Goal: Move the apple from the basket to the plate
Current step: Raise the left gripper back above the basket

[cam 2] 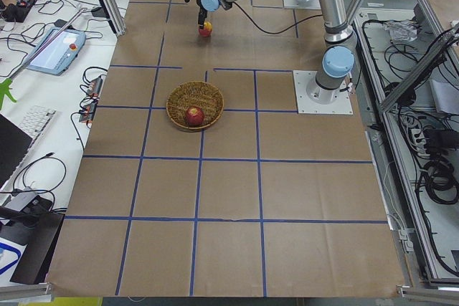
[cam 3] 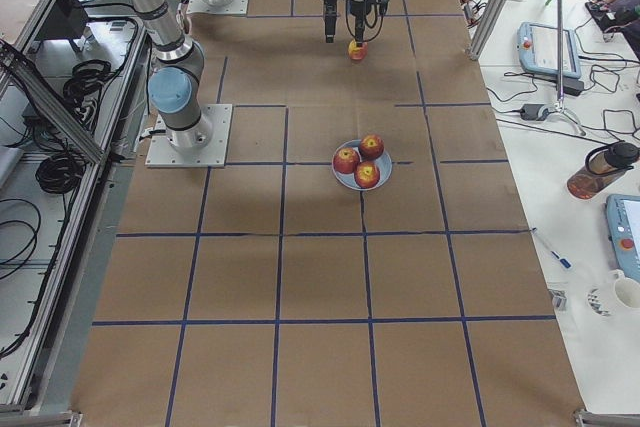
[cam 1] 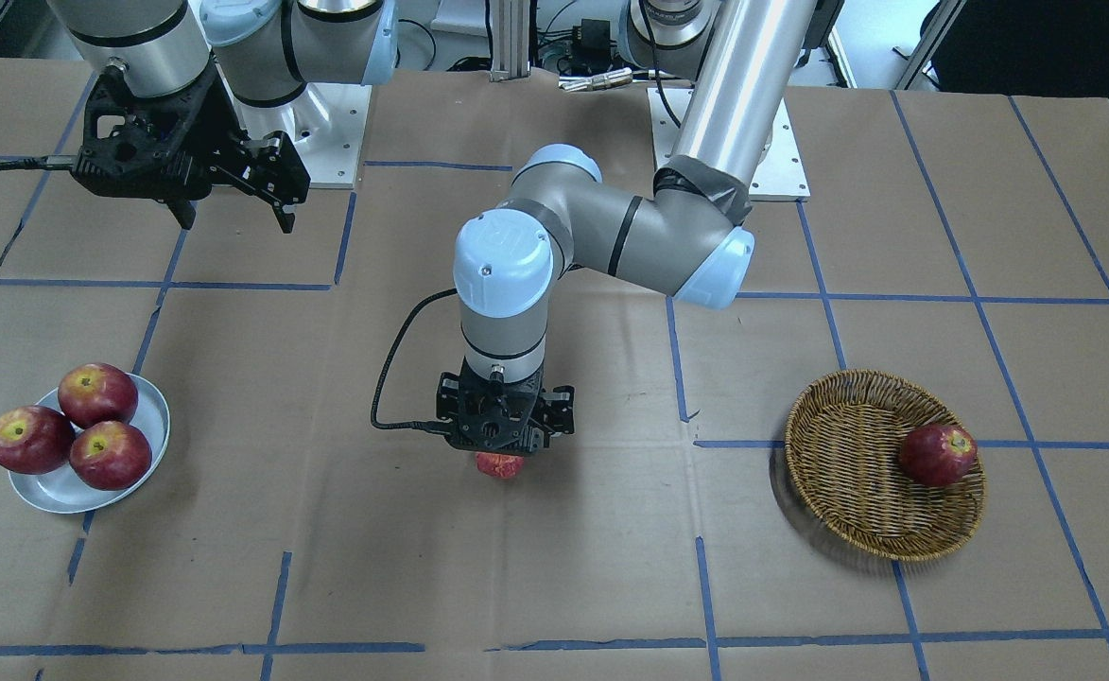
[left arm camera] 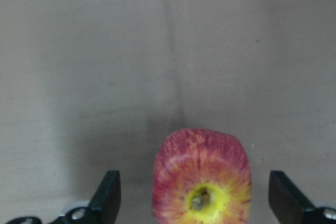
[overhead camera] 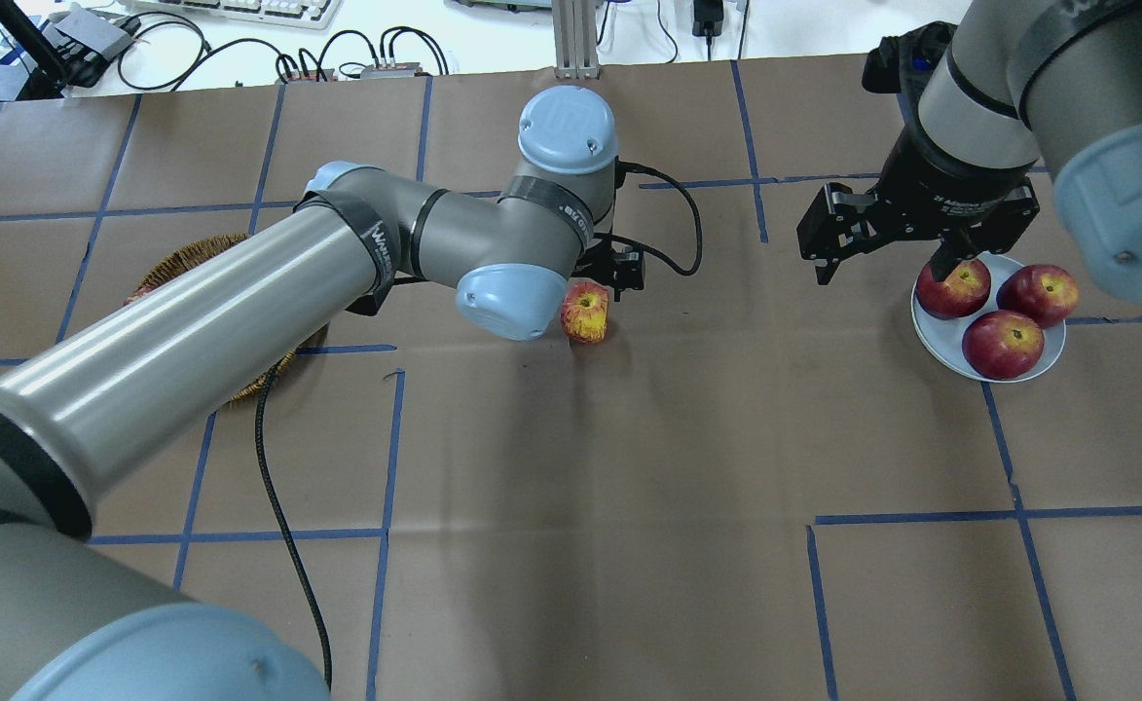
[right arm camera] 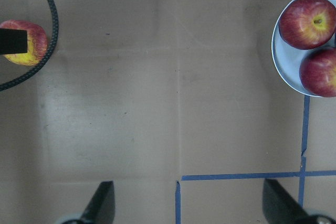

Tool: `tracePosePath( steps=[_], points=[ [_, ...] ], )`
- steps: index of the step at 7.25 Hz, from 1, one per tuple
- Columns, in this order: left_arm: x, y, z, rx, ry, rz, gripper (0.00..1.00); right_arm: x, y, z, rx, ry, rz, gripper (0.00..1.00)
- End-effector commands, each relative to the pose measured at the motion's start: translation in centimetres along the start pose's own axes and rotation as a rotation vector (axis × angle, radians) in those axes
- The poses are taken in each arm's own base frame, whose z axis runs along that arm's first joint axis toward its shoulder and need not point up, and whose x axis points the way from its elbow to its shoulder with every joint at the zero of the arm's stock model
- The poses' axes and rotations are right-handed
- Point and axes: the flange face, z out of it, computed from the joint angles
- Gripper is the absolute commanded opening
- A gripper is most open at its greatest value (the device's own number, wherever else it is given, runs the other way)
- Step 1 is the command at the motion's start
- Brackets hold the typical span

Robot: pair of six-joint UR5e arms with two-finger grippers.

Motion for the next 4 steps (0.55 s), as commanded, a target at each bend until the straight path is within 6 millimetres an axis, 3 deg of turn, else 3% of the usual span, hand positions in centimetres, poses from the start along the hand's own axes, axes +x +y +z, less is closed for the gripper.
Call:
tracePosePath(
  steps=[1, 2, 4],
  points=[
    [-5.2, 1.2, -8.9, -0.021, -0.009, -0.032, 0.99, -0.1, 0.1, 0.0, 0.001, 0.000, -0.002, 1.00],
    [-9.5, 2.4, -13.3, -0.046, -0.019, 0.008, 0.99, -0.1, 0.0, 0.0, -0.001, 0.001, -0.002, 1.00],
    [-17.5, 4.4, -18.9, -0.071, -0.021, 0.032, 0.99, -0.1, -0.1, -0.9, 0.030, 0.002, 0.000, 1.00]
  ],
)
